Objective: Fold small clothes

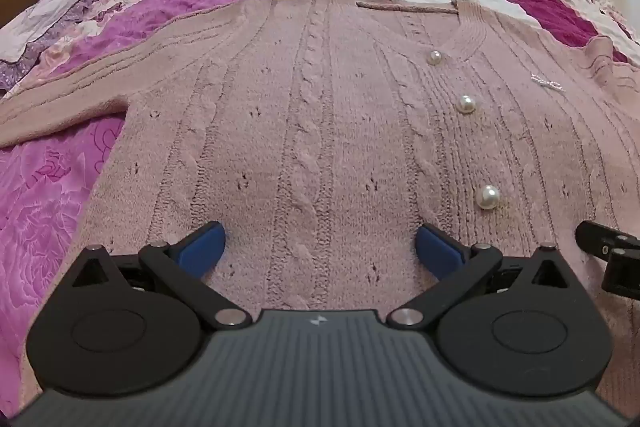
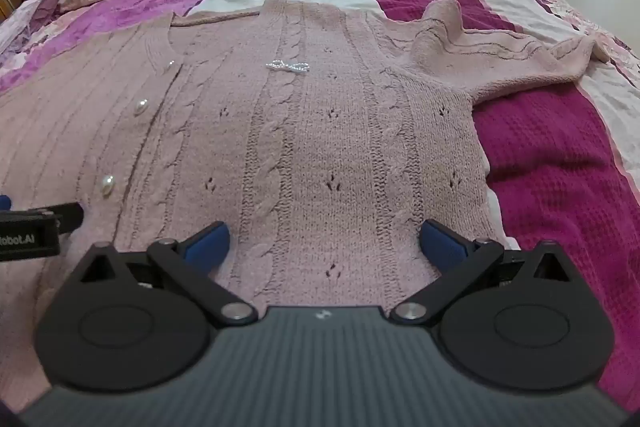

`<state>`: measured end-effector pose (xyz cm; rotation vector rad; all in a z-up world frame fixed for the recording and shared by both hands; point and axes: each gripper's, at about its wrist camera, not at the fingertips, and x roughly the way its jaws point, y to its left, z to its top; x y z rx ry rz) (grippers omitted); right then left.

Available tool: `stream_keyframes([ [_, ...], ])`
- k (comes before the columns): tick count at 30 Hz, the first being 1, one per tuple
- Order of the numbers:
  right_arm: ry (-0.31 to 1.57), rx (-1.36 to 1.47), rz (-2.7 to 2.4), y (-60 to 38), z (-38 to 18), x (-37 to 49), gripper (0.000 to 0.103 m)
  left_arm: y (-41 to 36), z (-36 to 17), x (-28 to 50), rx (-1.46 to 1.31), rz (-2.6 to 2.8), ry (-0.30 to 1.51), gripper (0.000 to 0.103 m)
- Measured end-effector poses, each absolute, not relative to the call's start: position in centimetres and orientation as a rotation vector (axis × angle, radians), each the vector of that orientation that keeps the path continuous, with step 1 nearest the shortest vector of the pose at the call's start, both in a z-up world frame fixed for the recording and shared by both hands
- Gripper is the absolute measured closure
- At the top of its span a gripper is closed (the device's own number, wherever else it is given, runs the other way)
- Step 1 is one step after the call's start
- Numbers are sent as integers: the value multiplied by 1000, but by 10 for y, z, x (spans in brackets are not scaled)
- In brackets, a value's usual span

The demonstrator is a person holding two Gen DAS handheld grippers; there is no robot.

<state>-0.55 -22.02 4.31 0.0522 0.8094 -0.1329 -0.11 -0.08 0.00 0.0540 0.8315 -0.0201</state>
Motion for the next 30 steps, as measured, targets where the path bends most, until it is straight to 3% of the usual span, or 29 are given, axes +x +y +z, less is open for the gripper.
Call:
stream_keyframes([
  [12,809,50,-133,-219,43,-6,0,3,-6,-32,46,-23,792,0],
  [30,809,45,-136,-218,42,-6,0,-3,1,-4,56,-18,827,0],
])
